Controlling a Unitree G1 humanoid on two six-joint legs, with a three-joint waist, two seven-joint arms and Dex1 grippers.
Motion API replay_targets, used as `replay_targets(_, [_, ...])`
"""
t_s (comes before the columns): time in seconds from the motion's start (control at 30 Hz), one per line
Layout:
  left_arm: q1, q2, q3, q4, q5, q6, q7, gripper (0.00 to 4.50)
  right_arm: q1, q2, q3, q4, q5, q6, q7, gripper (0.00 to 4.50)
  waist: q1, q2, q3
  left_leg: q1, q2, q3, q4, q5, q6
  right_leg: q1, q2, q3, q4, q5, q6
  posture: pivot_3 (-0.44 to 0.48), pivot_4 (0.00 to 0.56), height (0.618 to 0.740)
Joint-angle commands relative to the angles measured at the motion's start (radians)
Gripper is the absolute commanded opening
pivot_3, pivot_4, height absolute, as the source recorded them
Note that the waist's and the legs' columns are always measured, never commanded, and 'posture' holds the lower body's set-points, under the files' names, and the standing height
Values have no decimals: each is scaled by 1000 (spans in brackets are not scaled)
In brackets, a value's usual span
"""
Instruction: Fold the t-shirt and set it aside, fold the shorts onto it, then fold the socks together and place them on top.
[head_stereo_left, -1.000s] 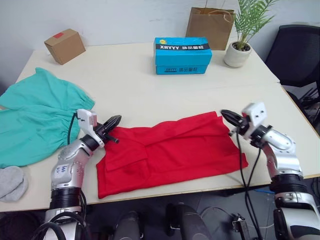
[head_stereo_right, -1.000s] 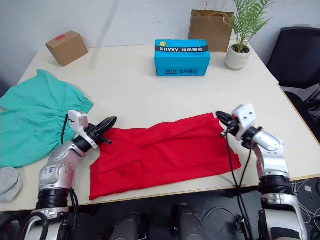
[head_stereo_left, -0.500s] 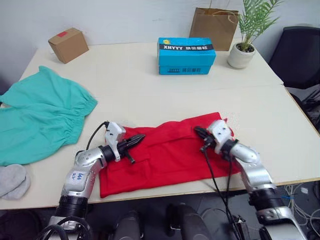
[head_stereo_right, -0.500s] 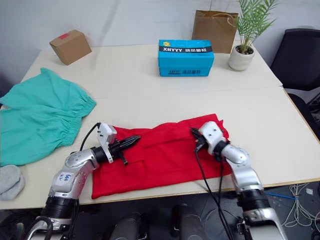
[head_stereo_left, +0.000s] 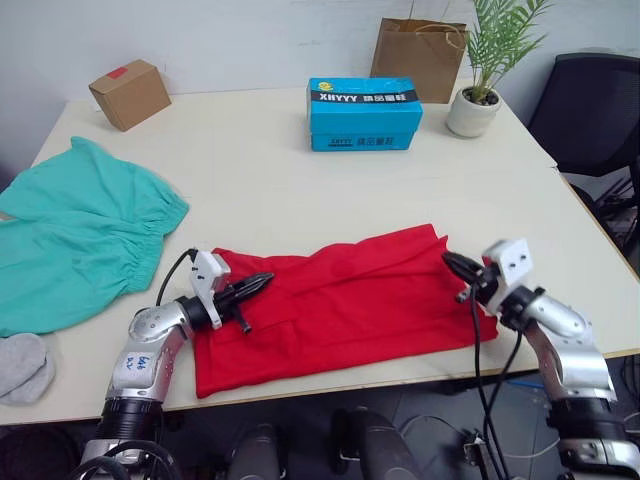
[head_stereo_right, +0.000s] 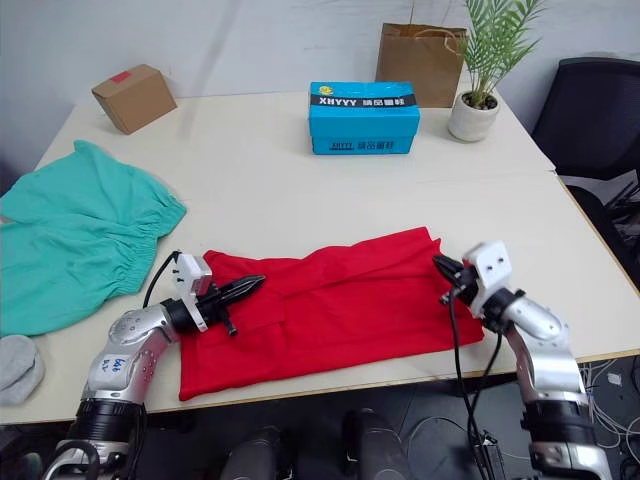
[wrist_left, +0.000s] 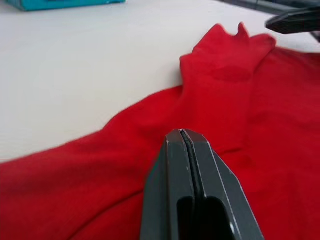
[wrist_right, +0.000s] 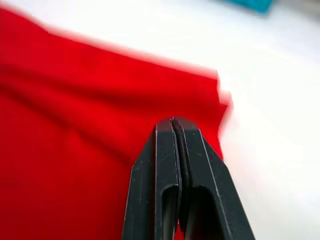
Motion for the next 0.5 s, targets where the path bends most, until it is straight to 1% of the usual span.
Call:
replay_targets(0.03, [-52,4,8,-18,-13,-3,-11,0,-95,45,78,-40,-14,67,-6,37,3,0,0,0,0,0,0,0,0,0,0,0,0,0,0,0,150,740])
replay_targets(0.13, [-97,-19,-13,14,11,4,15,0,-192,116,182,30,-118,78,-65,37,3,0,0,0,0,-1,0,0,0,0,0,0,0,0,0,0,150,740])
replay_targets(0.23, [-121,-30,-34,47,45,-2,33,0,-242,158,214,118,-194,97,-149,37,3,0,0,-3,0,0,0,2,-5,-2,-1,0,-1,0,-1,0,150,740])
replay_targets(0.3, [-133,-37,-47,78,85,-7,72,0,-268,161,234,192,-258,87,-211,37,4,0,0,-8,-1,0,2,3,-4,-7,-2,0,0,0,-1,0,150,740])
replay_targets(0.37, [-142,-53,-44,110,115,0,133,0,-284,156,222,248,-301,101,-287,37,4,0,0,-12,-2,1,2,4,-3,-11,-3,0,1,0,-1,0,150,740])
replay_targets(0.5, [-131,-60,-42,126,143,6,181,0,-226,105,195,184,-290,171,-259,37,4,0,0,-11,-2,3,3,4,-3,-11,-4,0,2,0,-1,0,150,740])
